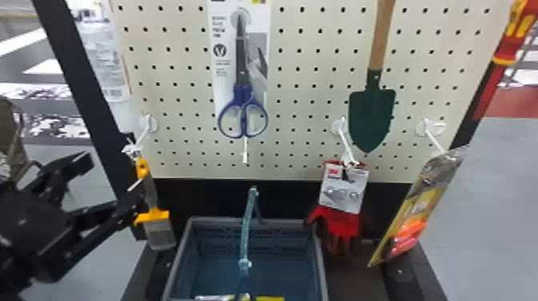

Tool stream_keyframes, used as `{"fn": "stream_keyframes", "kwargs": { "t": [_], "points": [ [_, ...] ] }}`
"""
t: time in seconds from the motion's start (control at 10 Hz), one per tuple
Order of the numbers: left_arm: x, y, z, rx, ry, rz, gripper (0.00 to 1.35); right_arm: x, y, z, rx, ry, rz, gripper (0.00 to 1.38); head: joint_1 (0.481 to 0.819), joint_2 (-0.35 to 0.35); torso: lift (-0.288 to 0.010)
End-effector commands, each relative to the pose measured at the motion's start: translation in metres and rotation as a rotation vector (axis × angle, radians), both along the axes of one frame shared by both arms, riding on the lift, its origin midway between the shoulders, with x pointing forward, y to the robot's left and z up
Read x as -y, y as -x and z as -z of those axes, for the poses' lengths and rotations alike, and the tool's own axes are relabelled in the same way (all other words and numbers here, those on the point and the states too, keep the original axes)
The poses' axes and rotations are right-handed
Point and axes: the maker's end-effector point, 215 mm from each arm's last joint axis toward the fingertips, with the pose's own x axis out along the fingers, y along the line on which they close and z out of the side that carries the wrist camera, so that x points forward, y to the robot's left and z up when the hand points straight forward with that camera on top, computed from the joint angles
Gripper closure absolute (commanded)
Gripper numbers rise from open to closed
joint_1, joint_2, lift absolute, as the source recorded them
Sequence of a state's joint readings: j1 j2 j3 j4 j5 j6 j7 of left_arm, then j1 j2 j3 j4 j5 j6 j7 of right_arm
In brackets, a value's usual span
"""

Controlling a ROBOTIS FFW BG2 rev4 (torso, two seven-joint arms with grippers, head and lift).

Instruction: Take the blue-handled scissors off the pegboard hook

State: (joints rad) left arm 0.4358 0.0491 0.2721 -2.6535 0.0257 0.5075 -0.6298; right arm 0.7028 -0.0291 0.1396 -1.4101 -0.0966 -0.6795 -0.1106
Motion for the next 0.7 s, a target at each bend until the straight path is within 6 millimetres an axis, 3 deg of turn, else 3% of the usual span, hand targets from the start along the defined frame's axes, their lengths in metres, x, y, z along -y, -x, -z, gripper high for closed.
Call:
{"fn": "stream_keyframes", "kwargs": {
  "t": [0.0,0.4,0.6],
  "points": [
    [0.015,-0.007,-0.018,0.027,-0.018,0.060,0.42,0.000,-0.001,-0.001,0.002,0.000,0.000,0.32,0.549,0.000,-0.100],
    [0.036,-0.019,-0.050,0.059,-0.037,0.150,0.40,-0.001,-0.004,-0.002,0.008,-0.002,-0.003,0.32,0.549,0.000,-0.100],
    [0.039,-0.026,-0.057,0.043,-0.042,0.171,0.38,-0.004,-0.005,-0.002,0.006,-0.006,-0.007,0.32,0.549,0.000,-0.100]
  ]
}}
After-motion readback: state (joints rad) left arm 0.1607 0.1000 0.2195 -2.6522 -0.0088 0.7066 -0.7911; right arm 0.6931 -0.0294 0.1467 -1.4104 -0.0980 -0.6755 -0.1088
